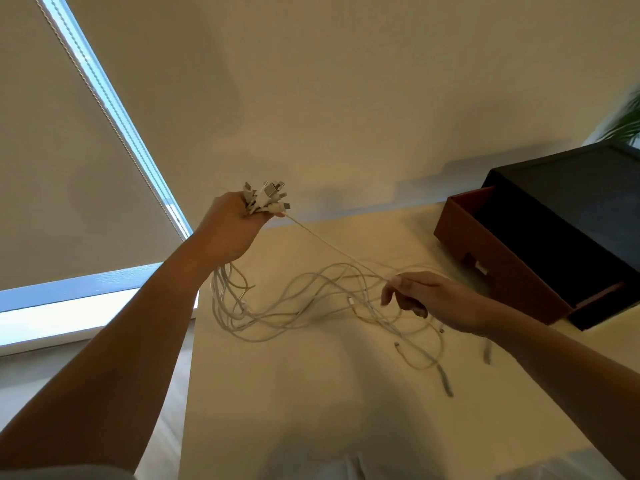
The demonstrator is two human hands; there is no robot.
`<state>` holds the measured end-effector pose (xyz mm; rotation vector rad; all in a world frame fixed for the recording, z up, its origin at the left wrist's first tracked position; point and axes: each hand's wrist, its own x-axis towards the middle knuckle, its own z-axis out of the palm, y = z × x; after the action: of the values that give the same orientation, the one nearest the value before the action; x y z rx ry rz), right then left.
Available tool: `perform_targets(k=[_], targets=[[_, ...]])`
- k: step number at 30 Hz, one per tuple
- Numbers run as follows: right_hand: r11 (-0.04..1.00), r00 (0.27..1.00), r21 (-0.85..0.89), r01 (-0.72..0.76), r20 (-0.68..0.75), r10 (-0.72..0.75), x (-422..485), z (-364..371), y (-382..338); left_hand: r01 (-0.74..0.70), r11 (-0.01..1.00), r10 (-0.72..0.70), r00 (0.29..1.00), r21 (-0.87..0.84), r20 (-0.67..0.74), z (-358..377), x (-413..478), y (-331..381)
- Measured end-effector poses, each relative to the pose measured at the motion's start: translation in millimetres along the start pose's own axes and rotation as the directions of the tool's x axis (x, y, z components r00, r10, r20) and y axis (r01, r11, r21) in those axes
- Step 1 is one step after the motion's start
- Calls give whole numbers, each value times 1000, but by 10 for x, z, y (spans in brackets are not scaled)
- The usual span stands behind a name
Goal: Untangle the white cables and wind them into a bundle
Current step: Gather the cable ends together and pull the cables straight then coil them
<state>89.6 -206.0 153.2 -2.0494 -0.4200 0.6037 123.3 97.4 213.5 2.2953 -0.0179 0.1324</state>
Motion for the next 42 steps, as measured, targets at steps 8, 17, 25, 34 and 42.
perform_targets(k=[8,17,25,34,42], targets=[[985,943,111,-128,321,87,87,39,63,-10,1000,11,1000,19,-11,21,21,80],[953,923,-45,-300,237,302,277,186,113,-196,980,195,979,15,65,114,-201,382],[953,947,121,-278,200,251,335,152,70,-115,993,115,993,24,-19,-32,-123,368],[958,947,-44,-285,138,288,364,155,10,-169,986,170,986,1,-7,-44,-188,346],[945,956,-149,-293,-42,290,306,-156,185,-68,977,86,993,-200,82,-239,-195,358]])
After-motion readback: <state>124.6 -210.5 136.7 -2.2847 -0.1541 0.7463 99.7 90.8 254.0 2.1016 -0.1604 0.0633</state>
